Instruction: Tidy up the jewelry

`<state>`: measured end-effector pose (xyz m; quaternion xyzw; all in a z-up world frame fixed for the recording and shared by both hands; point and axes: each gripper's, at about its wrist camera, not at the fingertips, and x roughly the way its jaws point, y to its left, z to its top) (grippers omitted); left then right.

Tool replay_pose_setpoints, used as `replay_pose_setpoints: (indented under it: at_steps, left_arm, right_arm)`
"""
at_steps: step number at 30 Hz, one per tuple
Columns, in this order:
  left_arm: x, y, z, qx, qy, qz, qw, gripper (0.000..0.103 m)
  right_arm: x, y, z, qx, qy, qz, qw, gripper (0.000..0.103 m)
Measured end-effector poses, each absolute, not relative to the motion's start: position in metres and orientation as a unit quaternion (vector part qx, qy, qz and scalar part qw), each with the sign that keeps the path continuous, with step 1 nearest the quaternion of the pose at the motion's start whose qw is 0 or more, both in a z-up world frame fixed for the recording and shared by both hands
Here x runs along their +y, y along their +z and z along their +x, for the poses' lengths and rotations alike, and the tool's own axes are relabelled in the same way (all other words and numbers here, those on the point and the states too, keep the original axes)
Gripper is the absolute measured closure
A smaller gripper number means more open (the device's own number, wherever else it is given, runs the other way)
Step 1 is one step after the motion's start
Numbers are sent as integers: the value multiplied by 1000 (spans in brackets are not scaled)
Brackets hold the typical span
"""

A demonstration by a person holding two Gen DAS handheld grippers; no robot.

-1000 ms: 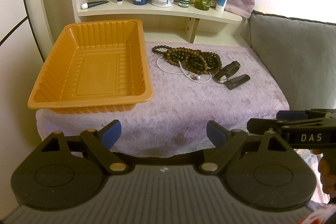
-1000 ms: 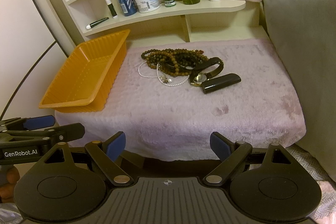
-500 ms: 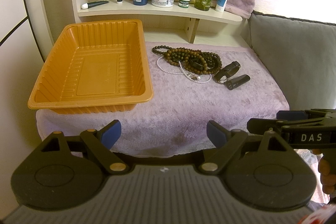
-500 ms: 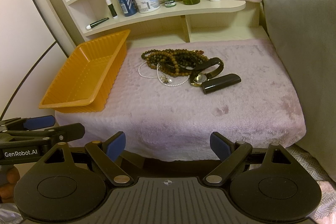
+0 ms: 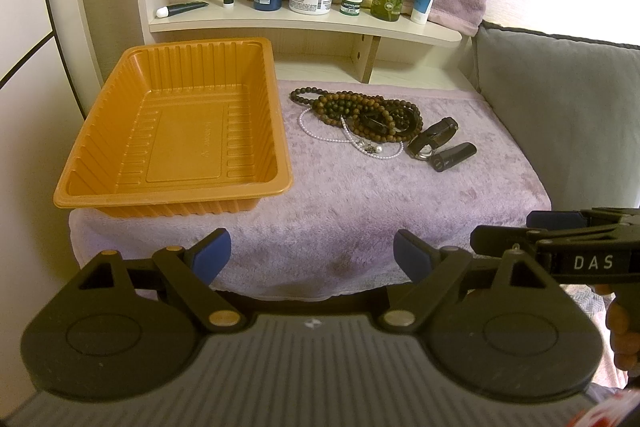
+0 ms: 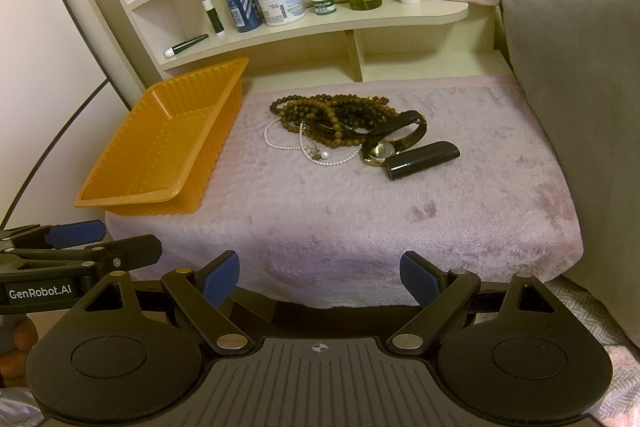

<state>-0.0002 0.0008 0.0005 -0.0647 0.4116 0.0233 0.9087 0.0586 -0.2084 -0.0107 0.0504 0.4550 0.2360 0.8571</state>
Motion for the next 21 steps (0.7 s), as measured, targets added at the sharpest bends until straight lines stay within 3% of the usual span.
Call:
replay_pose_setpoints:
  at_steps: [21]
  left_arm:
    - [30,1,-1,406,63,-85,908,16]
  right_arm:
    - [-216,-12,71,422,232,65,874,15]
